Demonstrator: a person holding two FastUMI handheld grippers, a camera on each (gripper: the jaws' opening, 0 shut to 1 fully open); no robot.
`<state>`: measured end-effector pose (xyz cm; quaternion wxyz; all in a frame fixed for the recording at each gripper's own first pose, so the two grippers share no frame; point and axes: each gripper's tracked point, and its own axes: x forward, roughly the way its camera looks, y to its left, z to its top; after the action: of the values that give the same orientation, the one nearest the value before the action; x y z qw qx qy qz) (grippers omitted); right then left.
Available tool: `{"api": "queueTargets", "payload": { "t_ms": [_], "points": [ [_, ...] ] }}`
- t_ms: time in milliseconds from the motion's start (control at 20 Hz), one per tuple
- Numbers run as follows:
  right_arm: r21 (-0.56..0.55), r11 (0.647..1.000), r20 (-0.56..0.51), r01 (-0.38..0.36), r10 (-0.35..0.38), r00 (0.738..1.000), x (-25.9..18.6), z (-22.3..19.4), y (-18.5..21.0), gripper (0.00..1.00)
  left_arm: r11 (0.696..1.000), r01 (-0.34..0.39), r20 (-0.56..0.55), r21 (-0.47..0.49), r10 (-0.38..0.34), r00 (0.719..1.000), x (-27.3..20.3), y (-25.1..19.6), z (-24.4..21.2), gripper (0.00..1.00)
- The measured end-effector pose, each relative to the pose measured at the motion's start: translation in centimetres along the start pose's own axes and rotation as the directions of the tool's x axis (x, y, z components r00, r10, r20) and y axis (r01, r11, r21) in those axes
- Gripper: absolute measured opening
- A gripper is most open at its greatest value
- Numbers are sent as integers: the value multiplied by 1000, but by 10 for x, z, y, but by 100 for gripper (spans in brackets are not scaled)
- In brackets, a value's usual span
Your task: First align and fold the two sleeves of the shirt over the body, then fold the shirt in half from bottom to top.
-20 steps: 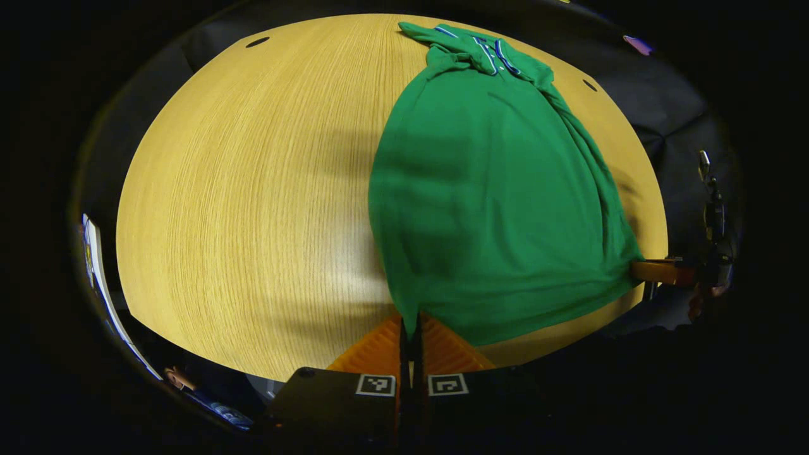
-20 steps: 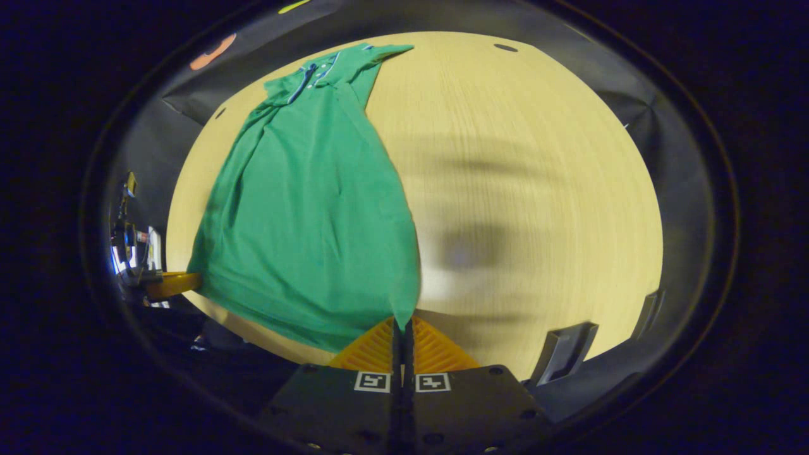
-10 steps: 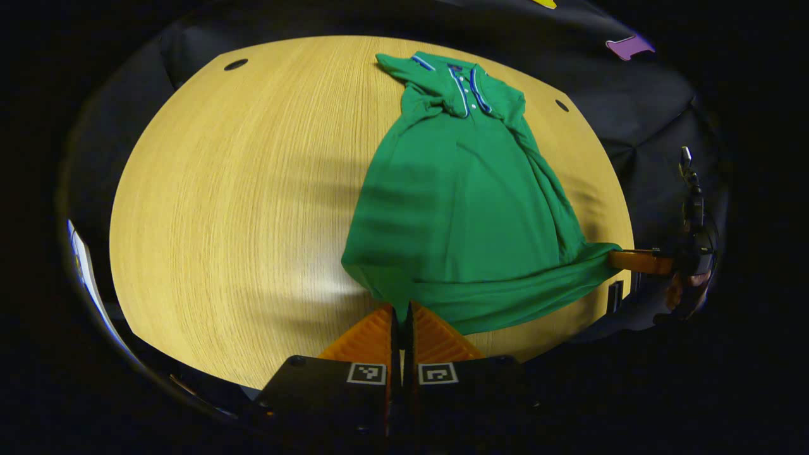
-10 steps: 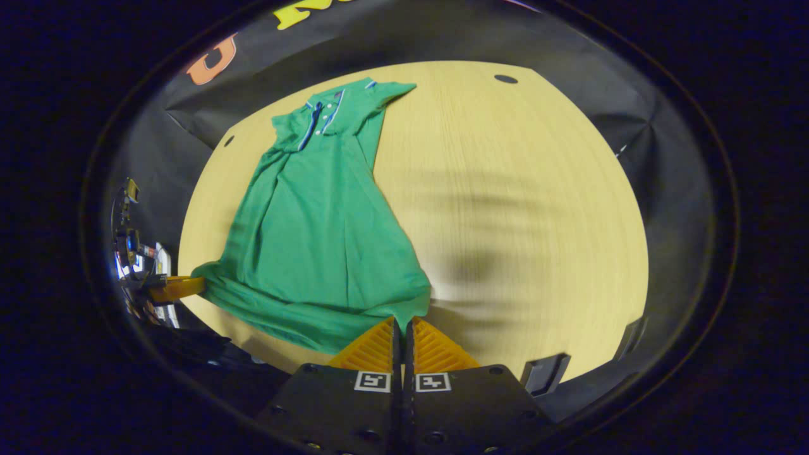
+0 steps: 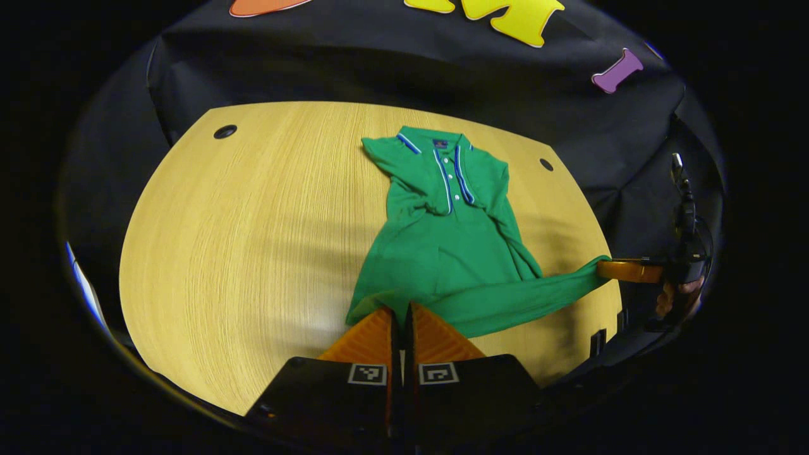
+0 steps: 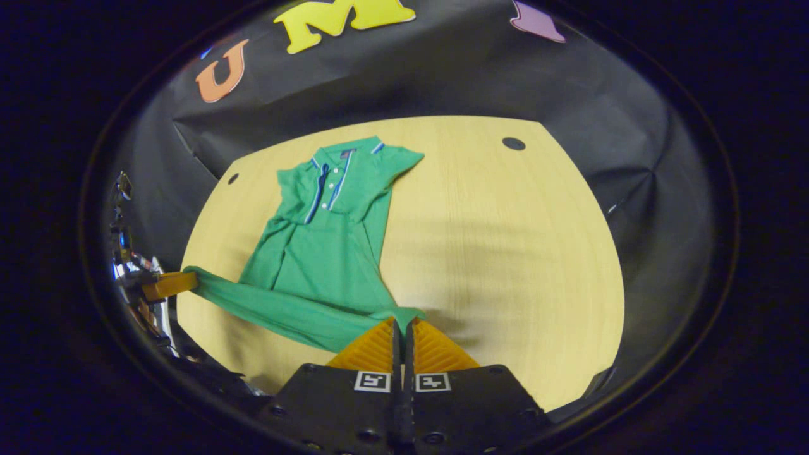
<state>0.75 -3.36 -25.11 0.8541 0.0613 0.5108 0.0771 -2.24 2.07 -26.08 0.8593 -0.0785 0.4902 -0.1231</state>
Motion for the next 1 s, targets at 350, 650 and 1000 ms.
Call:
{"api": "queueTargets", "payload": {
  "t_ms": [350,650,1000],
  "points": [
    [-12,1000,120,8,-7,993,3,83,9,0,999,10,130,36,-15,991,19,-1,85,6],
    [-37,999,224,40,-31,974,10,162,8,0,993,-36,222,109,11,975,38,1,150,6],
    [-1,1000,298,11,-10,954,34,227,23,0,989,-79,333,128,32,942,64,-10,203,6]
  ]
}}
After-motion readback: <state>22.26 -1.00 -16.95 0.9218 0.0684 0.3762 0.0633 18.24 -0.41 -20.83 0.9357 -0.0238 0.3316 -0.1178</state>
